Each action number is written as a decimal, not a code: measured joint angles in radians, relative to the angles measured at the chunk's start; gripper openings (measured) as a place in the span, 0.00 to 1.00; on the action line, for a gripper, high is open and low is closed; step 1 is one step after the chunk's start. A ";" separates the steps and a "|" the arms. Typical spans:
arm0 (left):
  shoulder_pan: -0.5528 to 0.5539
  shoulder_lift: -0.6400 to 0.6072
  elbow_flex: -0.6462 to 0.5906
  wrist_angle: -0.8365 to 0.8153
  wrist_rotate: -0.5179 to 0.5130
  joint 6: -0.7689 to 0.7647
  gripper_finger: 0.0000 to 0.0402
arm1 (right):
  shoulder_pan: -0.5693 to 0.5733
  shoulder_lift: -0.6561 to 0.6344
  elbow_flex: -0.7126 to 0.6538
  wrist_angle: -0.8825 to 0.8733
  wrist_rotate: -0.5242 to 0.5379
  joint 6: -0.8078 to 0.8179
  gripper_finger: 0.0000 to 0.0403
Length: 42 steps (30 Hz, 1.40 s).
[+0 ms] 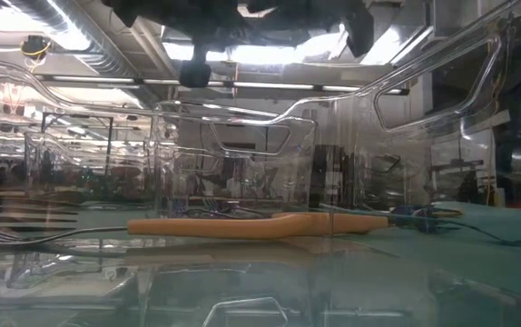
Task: Sort silverware by color (type)
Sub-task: Put the black fork into the top transparent bin
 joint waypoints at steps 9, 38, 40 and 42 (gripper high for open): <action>0.112 -0.003 0.000 0.003 0.094 0.120 0.00 | -0.001 -0.037 0.000 -0.149 0.002 0.158 0.29; 0.696 -0.253 0.001 -0.542 0.028 0.828 0.00 | -0.336 -0.037 0.000 -0.308 -0.373 0.545 0.29; 0.699 -0.257 0.001 -0.610 -0.024 0.883 0.00 | -0.370 -0.036 0.000 -0.308 -0.423 0.567 0.29; 0.699 -0.257 0.001 -0.677 -0.070 0.931 0.00 | -0.403 -0.033 0.000 -0.307 -0.464 0.587 0.29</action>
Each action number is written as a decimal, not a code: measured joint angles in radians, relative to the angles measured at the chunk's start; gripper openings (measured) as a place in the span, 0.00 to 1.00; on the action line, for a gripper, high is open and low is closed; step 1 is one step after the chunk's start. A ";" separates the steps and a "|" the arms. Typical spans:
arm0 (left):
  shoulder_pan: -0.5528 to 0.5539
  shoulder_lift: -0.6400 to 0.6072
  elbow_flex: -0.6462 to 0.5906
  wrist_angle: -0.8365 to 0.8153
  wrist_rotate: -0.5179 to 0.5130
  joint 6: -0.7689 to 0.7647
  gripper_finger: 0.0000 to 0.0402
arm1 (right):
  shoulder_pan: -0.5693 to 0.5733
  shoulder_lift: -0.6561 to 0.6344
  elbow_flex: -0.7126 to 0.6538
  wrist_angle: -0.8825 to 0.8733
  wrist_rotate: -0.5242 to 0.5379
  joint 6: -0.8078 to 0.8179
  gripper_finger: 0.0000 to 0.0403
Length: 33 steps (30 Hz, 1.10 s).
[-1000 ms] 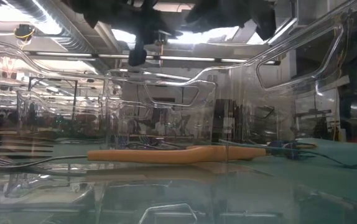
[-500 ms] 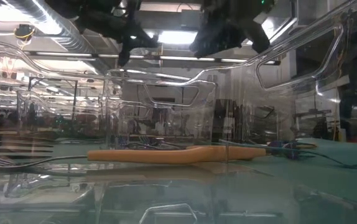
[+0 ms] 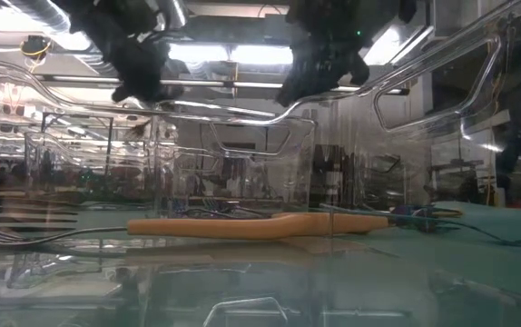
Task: Sort silverware by color (type)
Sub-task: Put the black fork into the top transparent bin
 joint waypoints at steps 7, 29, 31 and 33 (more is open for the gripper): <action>-0.028 0.003 0.000 -0.152 -0.115 0.099 0.01 | -0.090 0.006 0.000 -0.001 -0.035 0.060 0.29; -0.130 0.142 0.000 -0.195 -0.202 0.161 0.02 | -0.109 0.010 0.000 0.000 -0.096 0.077 0.29; -0.131 0.175 0.000 -0.195 -0.202 0.160 0.02 | -0.109 0.010 0.000 0.000 -0.096 0.077 0.29; -0.130 0.208 0.000 -0.195 -0.202 0.160 0.02 | -0.109 0.010 0.000 0.000 -0.096 0.077 0.29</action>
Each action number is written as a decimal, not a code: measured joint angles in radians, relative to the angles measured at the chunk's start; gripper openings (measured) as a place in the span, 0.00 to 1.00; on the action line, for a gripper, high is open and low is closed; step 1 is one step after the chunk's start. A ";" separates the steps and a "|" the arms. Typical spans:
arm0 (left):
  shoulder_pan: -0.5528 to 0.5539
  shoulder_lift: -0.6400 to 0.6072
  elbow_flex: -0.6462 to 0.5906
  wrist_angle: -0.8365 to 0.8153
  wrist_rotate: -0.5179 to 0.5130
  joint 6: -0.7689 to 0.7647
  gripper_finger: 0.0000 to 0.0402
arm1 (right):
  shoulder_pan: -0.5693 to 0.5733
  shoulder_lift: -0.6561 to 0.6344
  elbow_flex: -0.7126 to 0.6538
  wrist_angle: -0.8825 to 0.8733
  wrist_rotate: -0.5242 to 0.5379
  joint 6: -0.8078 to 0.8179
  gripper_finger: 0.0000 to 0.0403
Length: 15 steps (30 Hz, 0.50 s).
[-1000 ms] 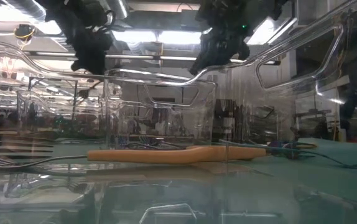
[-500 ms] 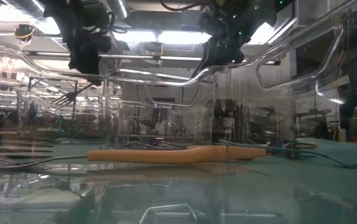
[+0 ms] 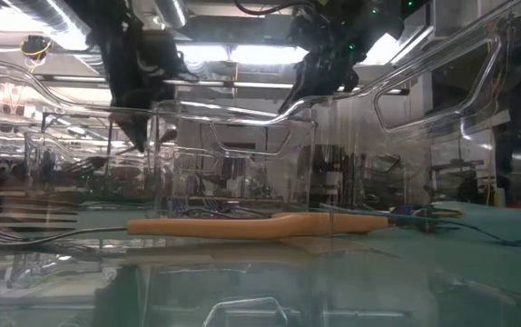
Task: Sort silverware by color (type)
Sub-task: Put the black fork into the top transparent bin
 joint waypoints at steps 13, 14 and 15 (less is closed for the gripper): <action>0.000 0.169 0.000 0.001 0.000 0.000 0.02 | 0.000 0.000 0.000 0.000 0.000 0.000 0.29; 0.000 0.181 0.000 0.001 0.000 0.000 0.02 | 0.000 0.000 0.000 0.000 0.000 0.000 0.29; 0.000 0.193 0.000 0.001 0.000 0.000 0.02 | 0.000 0.000 0.000 0.000 0.000 0.000 0.29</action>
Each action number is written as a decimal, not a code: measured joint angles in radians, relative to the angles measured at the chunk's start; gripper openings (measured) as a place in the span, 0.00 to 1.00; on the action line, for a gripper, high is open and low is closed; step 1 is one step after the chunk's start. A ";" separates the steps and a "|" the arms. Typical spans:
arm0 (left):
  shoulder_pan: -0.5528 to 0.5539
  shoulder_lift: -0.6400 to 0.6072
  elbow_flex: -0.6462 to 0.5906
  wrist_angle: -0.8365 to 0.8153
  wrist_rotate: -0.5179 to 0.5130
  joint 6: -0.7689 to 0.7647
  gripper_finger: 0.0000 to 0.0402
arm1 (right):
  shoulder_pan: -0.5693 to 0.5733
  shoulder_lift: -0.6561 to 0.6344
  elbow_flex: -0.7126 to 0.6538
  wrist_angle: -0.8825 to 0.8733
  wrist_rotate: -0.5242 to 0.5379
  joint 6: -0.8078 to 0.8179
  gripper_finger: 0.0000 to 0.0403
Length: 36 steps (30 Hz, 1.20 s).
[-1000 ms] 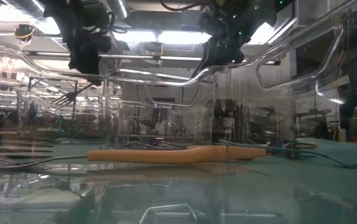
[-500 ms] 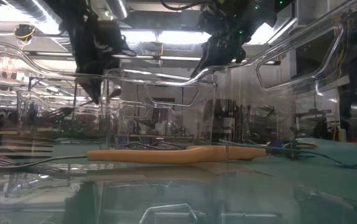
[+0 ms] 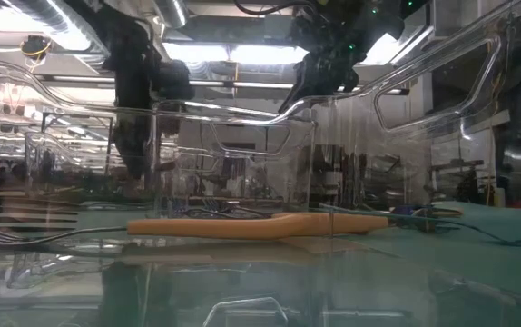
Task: Sort silverware by color (type)
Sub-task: Put the black fork into the top transparent bin
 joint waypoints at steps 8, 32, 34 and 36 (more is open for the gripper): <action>0.000 0.057 0.000 0.001 0.000 -0.001 0.02 | 0.000 0.000 0.000 0.000 0.000 0.000 0.29; 0.000 0.058 0.000 0.003 0.008 -0.004 0.17 | 0.000 0.000 0.000 0.000 0.000 -0.001 0.29; 0.000 0.058 0.000 0.003 0.008 -0.007 0.17 | 0.000 0.000 0.000 -0.004 0.005 -0.005 0.29; 0.000 0.058 0.000 0.003 0.008 -0.011 0.18 | 0.000 0.000 0.000 -0.016 0.021 -0.007 0.29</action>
